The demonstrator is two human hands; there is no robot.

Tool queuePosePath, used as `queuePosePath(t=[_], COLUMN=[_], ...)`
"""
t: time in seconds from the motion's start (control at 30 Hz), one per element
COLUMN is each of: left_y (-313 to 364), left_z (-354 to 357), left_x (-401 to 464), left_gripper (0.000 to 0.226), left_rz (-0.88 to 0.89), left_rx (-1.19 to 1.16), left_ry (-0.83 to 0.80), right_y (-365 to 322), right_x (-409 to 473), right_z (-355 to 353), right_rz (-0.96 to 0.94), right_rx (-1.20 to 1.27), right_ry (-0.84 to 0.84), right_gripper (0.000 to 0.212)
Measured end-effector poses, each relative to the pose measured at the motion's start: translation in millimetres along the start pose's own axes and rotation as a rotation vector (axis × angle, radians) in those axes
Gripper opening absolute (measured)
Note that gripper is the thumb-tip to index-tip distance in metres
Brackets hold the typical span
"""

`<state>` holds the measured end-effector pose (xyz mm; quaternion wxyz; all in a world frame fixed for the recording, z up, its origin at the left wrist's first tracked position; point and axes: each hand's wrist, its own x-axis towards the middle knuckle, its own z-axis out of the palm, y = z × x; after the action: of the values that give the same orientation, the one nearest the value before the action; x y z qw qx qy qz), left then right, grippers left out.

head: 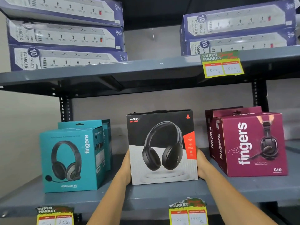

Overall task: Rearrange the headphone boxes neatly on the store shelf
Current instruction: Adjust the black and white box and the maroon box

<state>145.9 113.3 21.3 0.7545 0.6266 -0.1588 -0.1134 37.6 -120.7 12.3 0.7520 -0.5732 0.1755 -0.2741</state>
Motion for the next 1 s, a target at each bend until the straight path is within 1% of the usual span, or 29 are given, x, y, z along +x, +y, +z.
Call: queuePosePath(t=[0.1,0.23,0.33,0.43,0.5,0.6,0.63,0.7,0.73,0.77,0.87,0.93,1.0], left_y=[-0.4,-4.9,-7.6,-6.0,-3.8,-2.3,-4.5,-10.6,-13.9,-14.9,-14.2,-18.9,-26.1], left_z=[0.7,1.5,1.7,0.5,-5.7,-19.9,-23.4,-26.9,-24.6,-21.4,-11.4,1.4,27.9], left_x=[-1.4,-4.2,-4.8,-6.3,-5.1,-4.4,-5.3,-10.9,-14.5,-19.7,-43.6,-69.2,-100.8], left_gripper=[0.044,0.045,0.043,0.046,0.055,0.065,0.066,0.065,0.065,0.065,0.067,0.067,0.064], left_rz=[-0.001,-0.015,-0.005,-0.020,-0.056,-0.075,-0.065,-0.030,-0.010,0.005,0.041,0.108,0.279], left_rx=[0.019,0.007,0.005,-0.033,-0.134,-0.262,-0.277,-0.227,-0.191,-0.164,-0.119,-0.101,-0.054], left_ry=[-0.020,-0.052,-0.051,-0.030,0.003,0.110,0.139,0.192,0.219,0.252,0.421,0.531,0.627], right_y=[-2.6,3.5,5.6,2.4,-0.4,-2.0,-0.9,2.3,3.5,3.8,5.0,8.8,9.2], right_x=[-1.7,-0.7,-1.0,0.1,-3.0,-10.8,-14.1,-22.0,-25.4,-29.9,-52.5,-67.9,-81.5], right_z=[-4.4,-8.4,-11.8,-12.6,-10.7,-7.8,-7.6,-8.1,-10.0,-10.1,-6.4,-7.2,-15.7], right_rz=[-0.015,-0.003,-0.006,-0.016,-0.022,-0.014,-0.007,-0.015,-0.044,-0.113,-0.442,-0.582,-0.692], right_rx=[0.002,0.016,0.018,0.030,0.065,0.089,0.074,-0.005,-0.065,-0.148,-0.453,-0.515,-0.467], right_ry=[0.001,-0.001,-0.015,-0.022,-0.017,0.015,0.019,0.050,0.091,0.149,0.314,0.388,0.423], right_gripper=[0.059,0.056,0.052,0.056,0.056,0.054,0.055,0.057,0.058,0.057,0.043,0.037,0.034])
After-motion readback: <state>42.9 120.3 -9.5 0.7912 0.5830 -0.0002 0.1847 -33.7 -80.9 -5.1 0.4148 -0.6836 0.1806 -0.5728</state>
